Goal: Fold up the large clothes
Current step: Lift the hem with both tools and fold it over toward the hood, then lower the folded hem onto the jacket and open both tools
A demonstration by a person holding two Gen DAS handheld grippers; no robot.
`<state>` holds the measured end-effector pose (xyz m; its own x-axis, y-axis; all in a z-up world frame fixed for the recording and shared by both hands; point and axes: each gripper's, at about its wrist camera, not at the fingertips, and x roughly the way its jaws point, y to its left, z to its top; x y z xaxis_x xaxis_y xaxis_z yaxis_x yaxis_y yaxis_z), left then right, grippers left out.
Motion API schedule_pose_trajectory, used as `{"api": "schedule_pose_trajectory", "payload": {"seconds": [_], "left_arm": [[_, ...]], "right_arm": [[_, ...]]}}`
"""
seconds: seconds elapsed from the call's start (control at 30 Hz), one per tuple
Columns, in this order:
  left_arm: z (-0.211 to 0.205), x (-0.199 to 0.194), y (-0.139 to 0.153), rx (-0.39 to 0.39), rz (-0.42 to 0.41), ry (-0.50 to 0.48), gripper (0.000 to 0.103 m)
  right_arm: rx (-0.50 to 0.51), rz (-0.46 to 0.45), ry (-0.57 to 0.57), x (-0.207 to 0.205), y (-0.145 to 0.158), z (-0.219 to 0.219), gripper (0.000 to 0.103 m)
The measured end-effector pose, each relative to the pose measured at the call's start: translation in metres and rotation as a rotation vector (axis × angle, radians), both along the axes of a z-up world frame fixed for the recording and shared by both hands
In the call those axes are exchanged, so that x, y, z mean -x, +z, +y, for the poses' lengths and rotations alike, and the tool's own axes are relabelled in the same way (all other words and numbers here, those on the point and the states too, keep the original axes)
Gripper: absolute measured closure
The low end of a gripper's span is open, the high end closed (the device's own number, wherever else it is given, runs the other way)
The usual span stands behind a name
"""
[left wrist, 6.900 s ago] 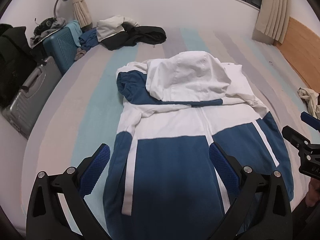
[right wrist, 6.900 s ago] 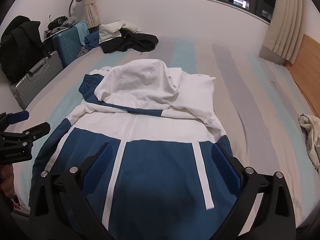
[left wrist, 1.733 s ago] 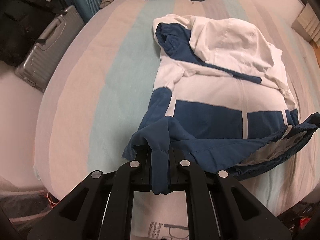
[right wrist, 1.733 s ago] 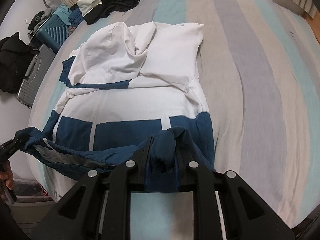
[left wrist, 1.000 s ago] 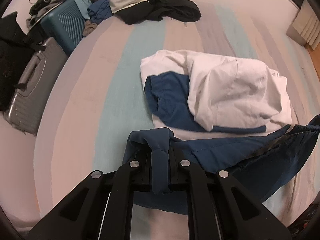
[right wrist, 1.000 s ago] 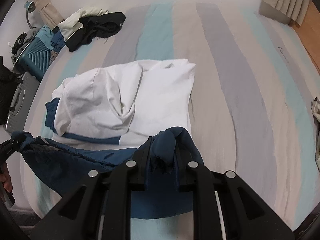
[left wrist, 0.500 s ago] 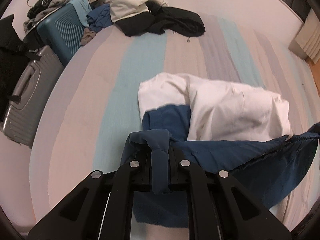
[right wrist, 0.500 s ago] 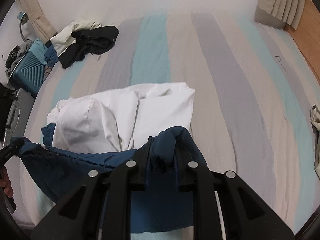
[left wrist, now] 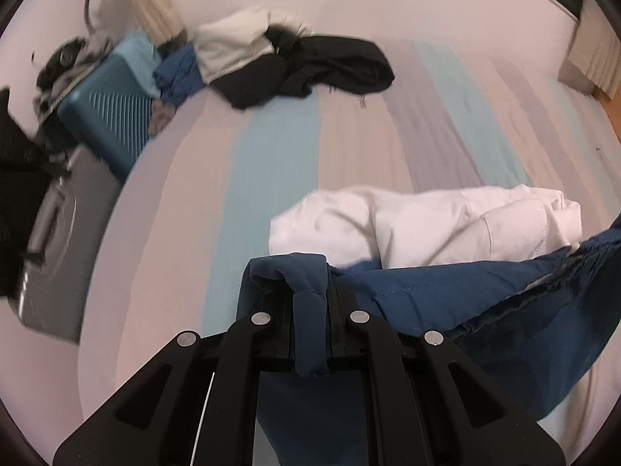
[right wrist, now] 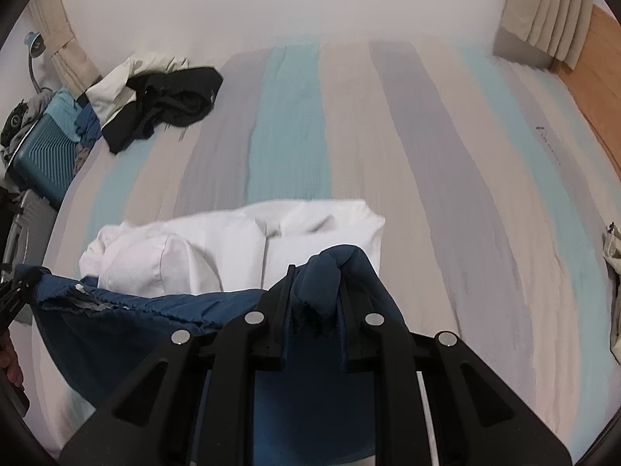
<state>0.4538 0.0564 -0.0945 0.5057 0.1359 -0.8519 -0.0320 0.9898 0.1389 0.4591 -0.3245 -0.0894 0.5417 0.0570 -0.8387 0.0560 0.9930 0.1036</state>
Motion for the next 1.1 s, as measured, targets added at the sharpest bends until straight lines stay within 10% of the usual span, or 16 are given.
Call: {"api": "schedule_pose_trajectory", "payload": {"seconds": [0.7,1.1], "left_arm": [[-0.006,-0.081,-0.029,-0.068,-0.018,-0.002,0.095],[-0.006,-0.123,-0.095,-0.147,0.059,-0.013,0.094]], "right_arm": [[0.145,-0.050,-0.006,-0.080,-0.021,0.022,0.088],[0.277,0.039,0.070,-0.131,-0.091,0.036,0.088]]}}
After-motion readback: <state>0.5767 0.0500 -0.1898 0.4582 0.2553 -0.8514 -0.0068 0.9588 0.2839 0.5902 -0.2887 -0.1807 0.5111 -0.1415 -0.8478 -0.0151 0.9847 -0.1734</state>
